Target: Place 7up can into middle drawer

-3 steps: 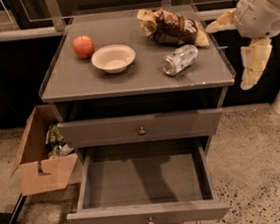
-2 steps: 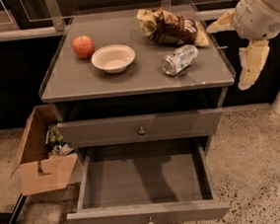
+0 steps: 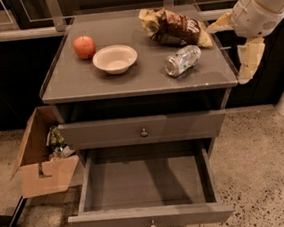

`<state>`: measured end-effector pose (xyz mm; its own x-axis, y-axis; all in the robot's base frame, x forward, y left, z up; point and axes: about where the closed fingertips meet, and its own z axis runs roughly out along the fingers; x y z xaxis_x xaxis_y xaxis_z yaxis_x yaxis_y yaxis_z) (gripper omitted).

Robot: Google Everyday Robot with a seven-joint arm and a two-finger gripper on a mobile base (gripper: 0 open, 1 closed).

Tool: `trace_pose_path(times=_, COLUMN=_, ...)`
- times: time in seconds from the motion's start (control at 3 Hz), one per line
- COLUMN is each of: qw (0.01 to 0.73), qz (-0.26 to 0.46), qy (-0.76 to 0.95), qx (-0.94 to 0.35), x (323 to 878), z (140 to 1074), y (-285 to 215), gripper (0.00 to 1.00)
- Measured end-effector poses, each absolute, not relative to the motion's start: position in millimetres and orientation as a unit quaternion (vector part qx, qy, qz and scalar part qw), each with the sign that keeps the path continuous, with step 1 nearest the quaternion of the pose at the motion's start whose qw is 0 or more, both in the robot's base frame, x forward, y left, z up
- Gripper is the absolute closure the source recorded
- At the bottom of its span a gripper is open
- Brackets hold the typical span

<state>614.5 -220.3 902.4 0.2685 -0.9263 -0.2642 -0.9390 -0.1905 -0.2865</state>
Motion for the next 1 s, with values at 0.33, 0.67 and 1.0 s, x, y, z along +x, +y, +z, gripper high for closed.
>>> trace_pose_path(times=0.33, qw=0.191, qz=0.025, qy=0.601, qx=-0.776, x=639, z=892, y=-223, gripper=0.00)
trace_pose_path(times=0.67, qw=0.187, qz=0.022, qy=0.593, qx=-0.783, x=664, z=888, y=-220, gripper=0.00)
trace_pose_path(times=1.0, qw=0.187, qz=0.014, qy=0.579, qx=-0.794, x=690, z=885, y=-207, gripper=0.00)
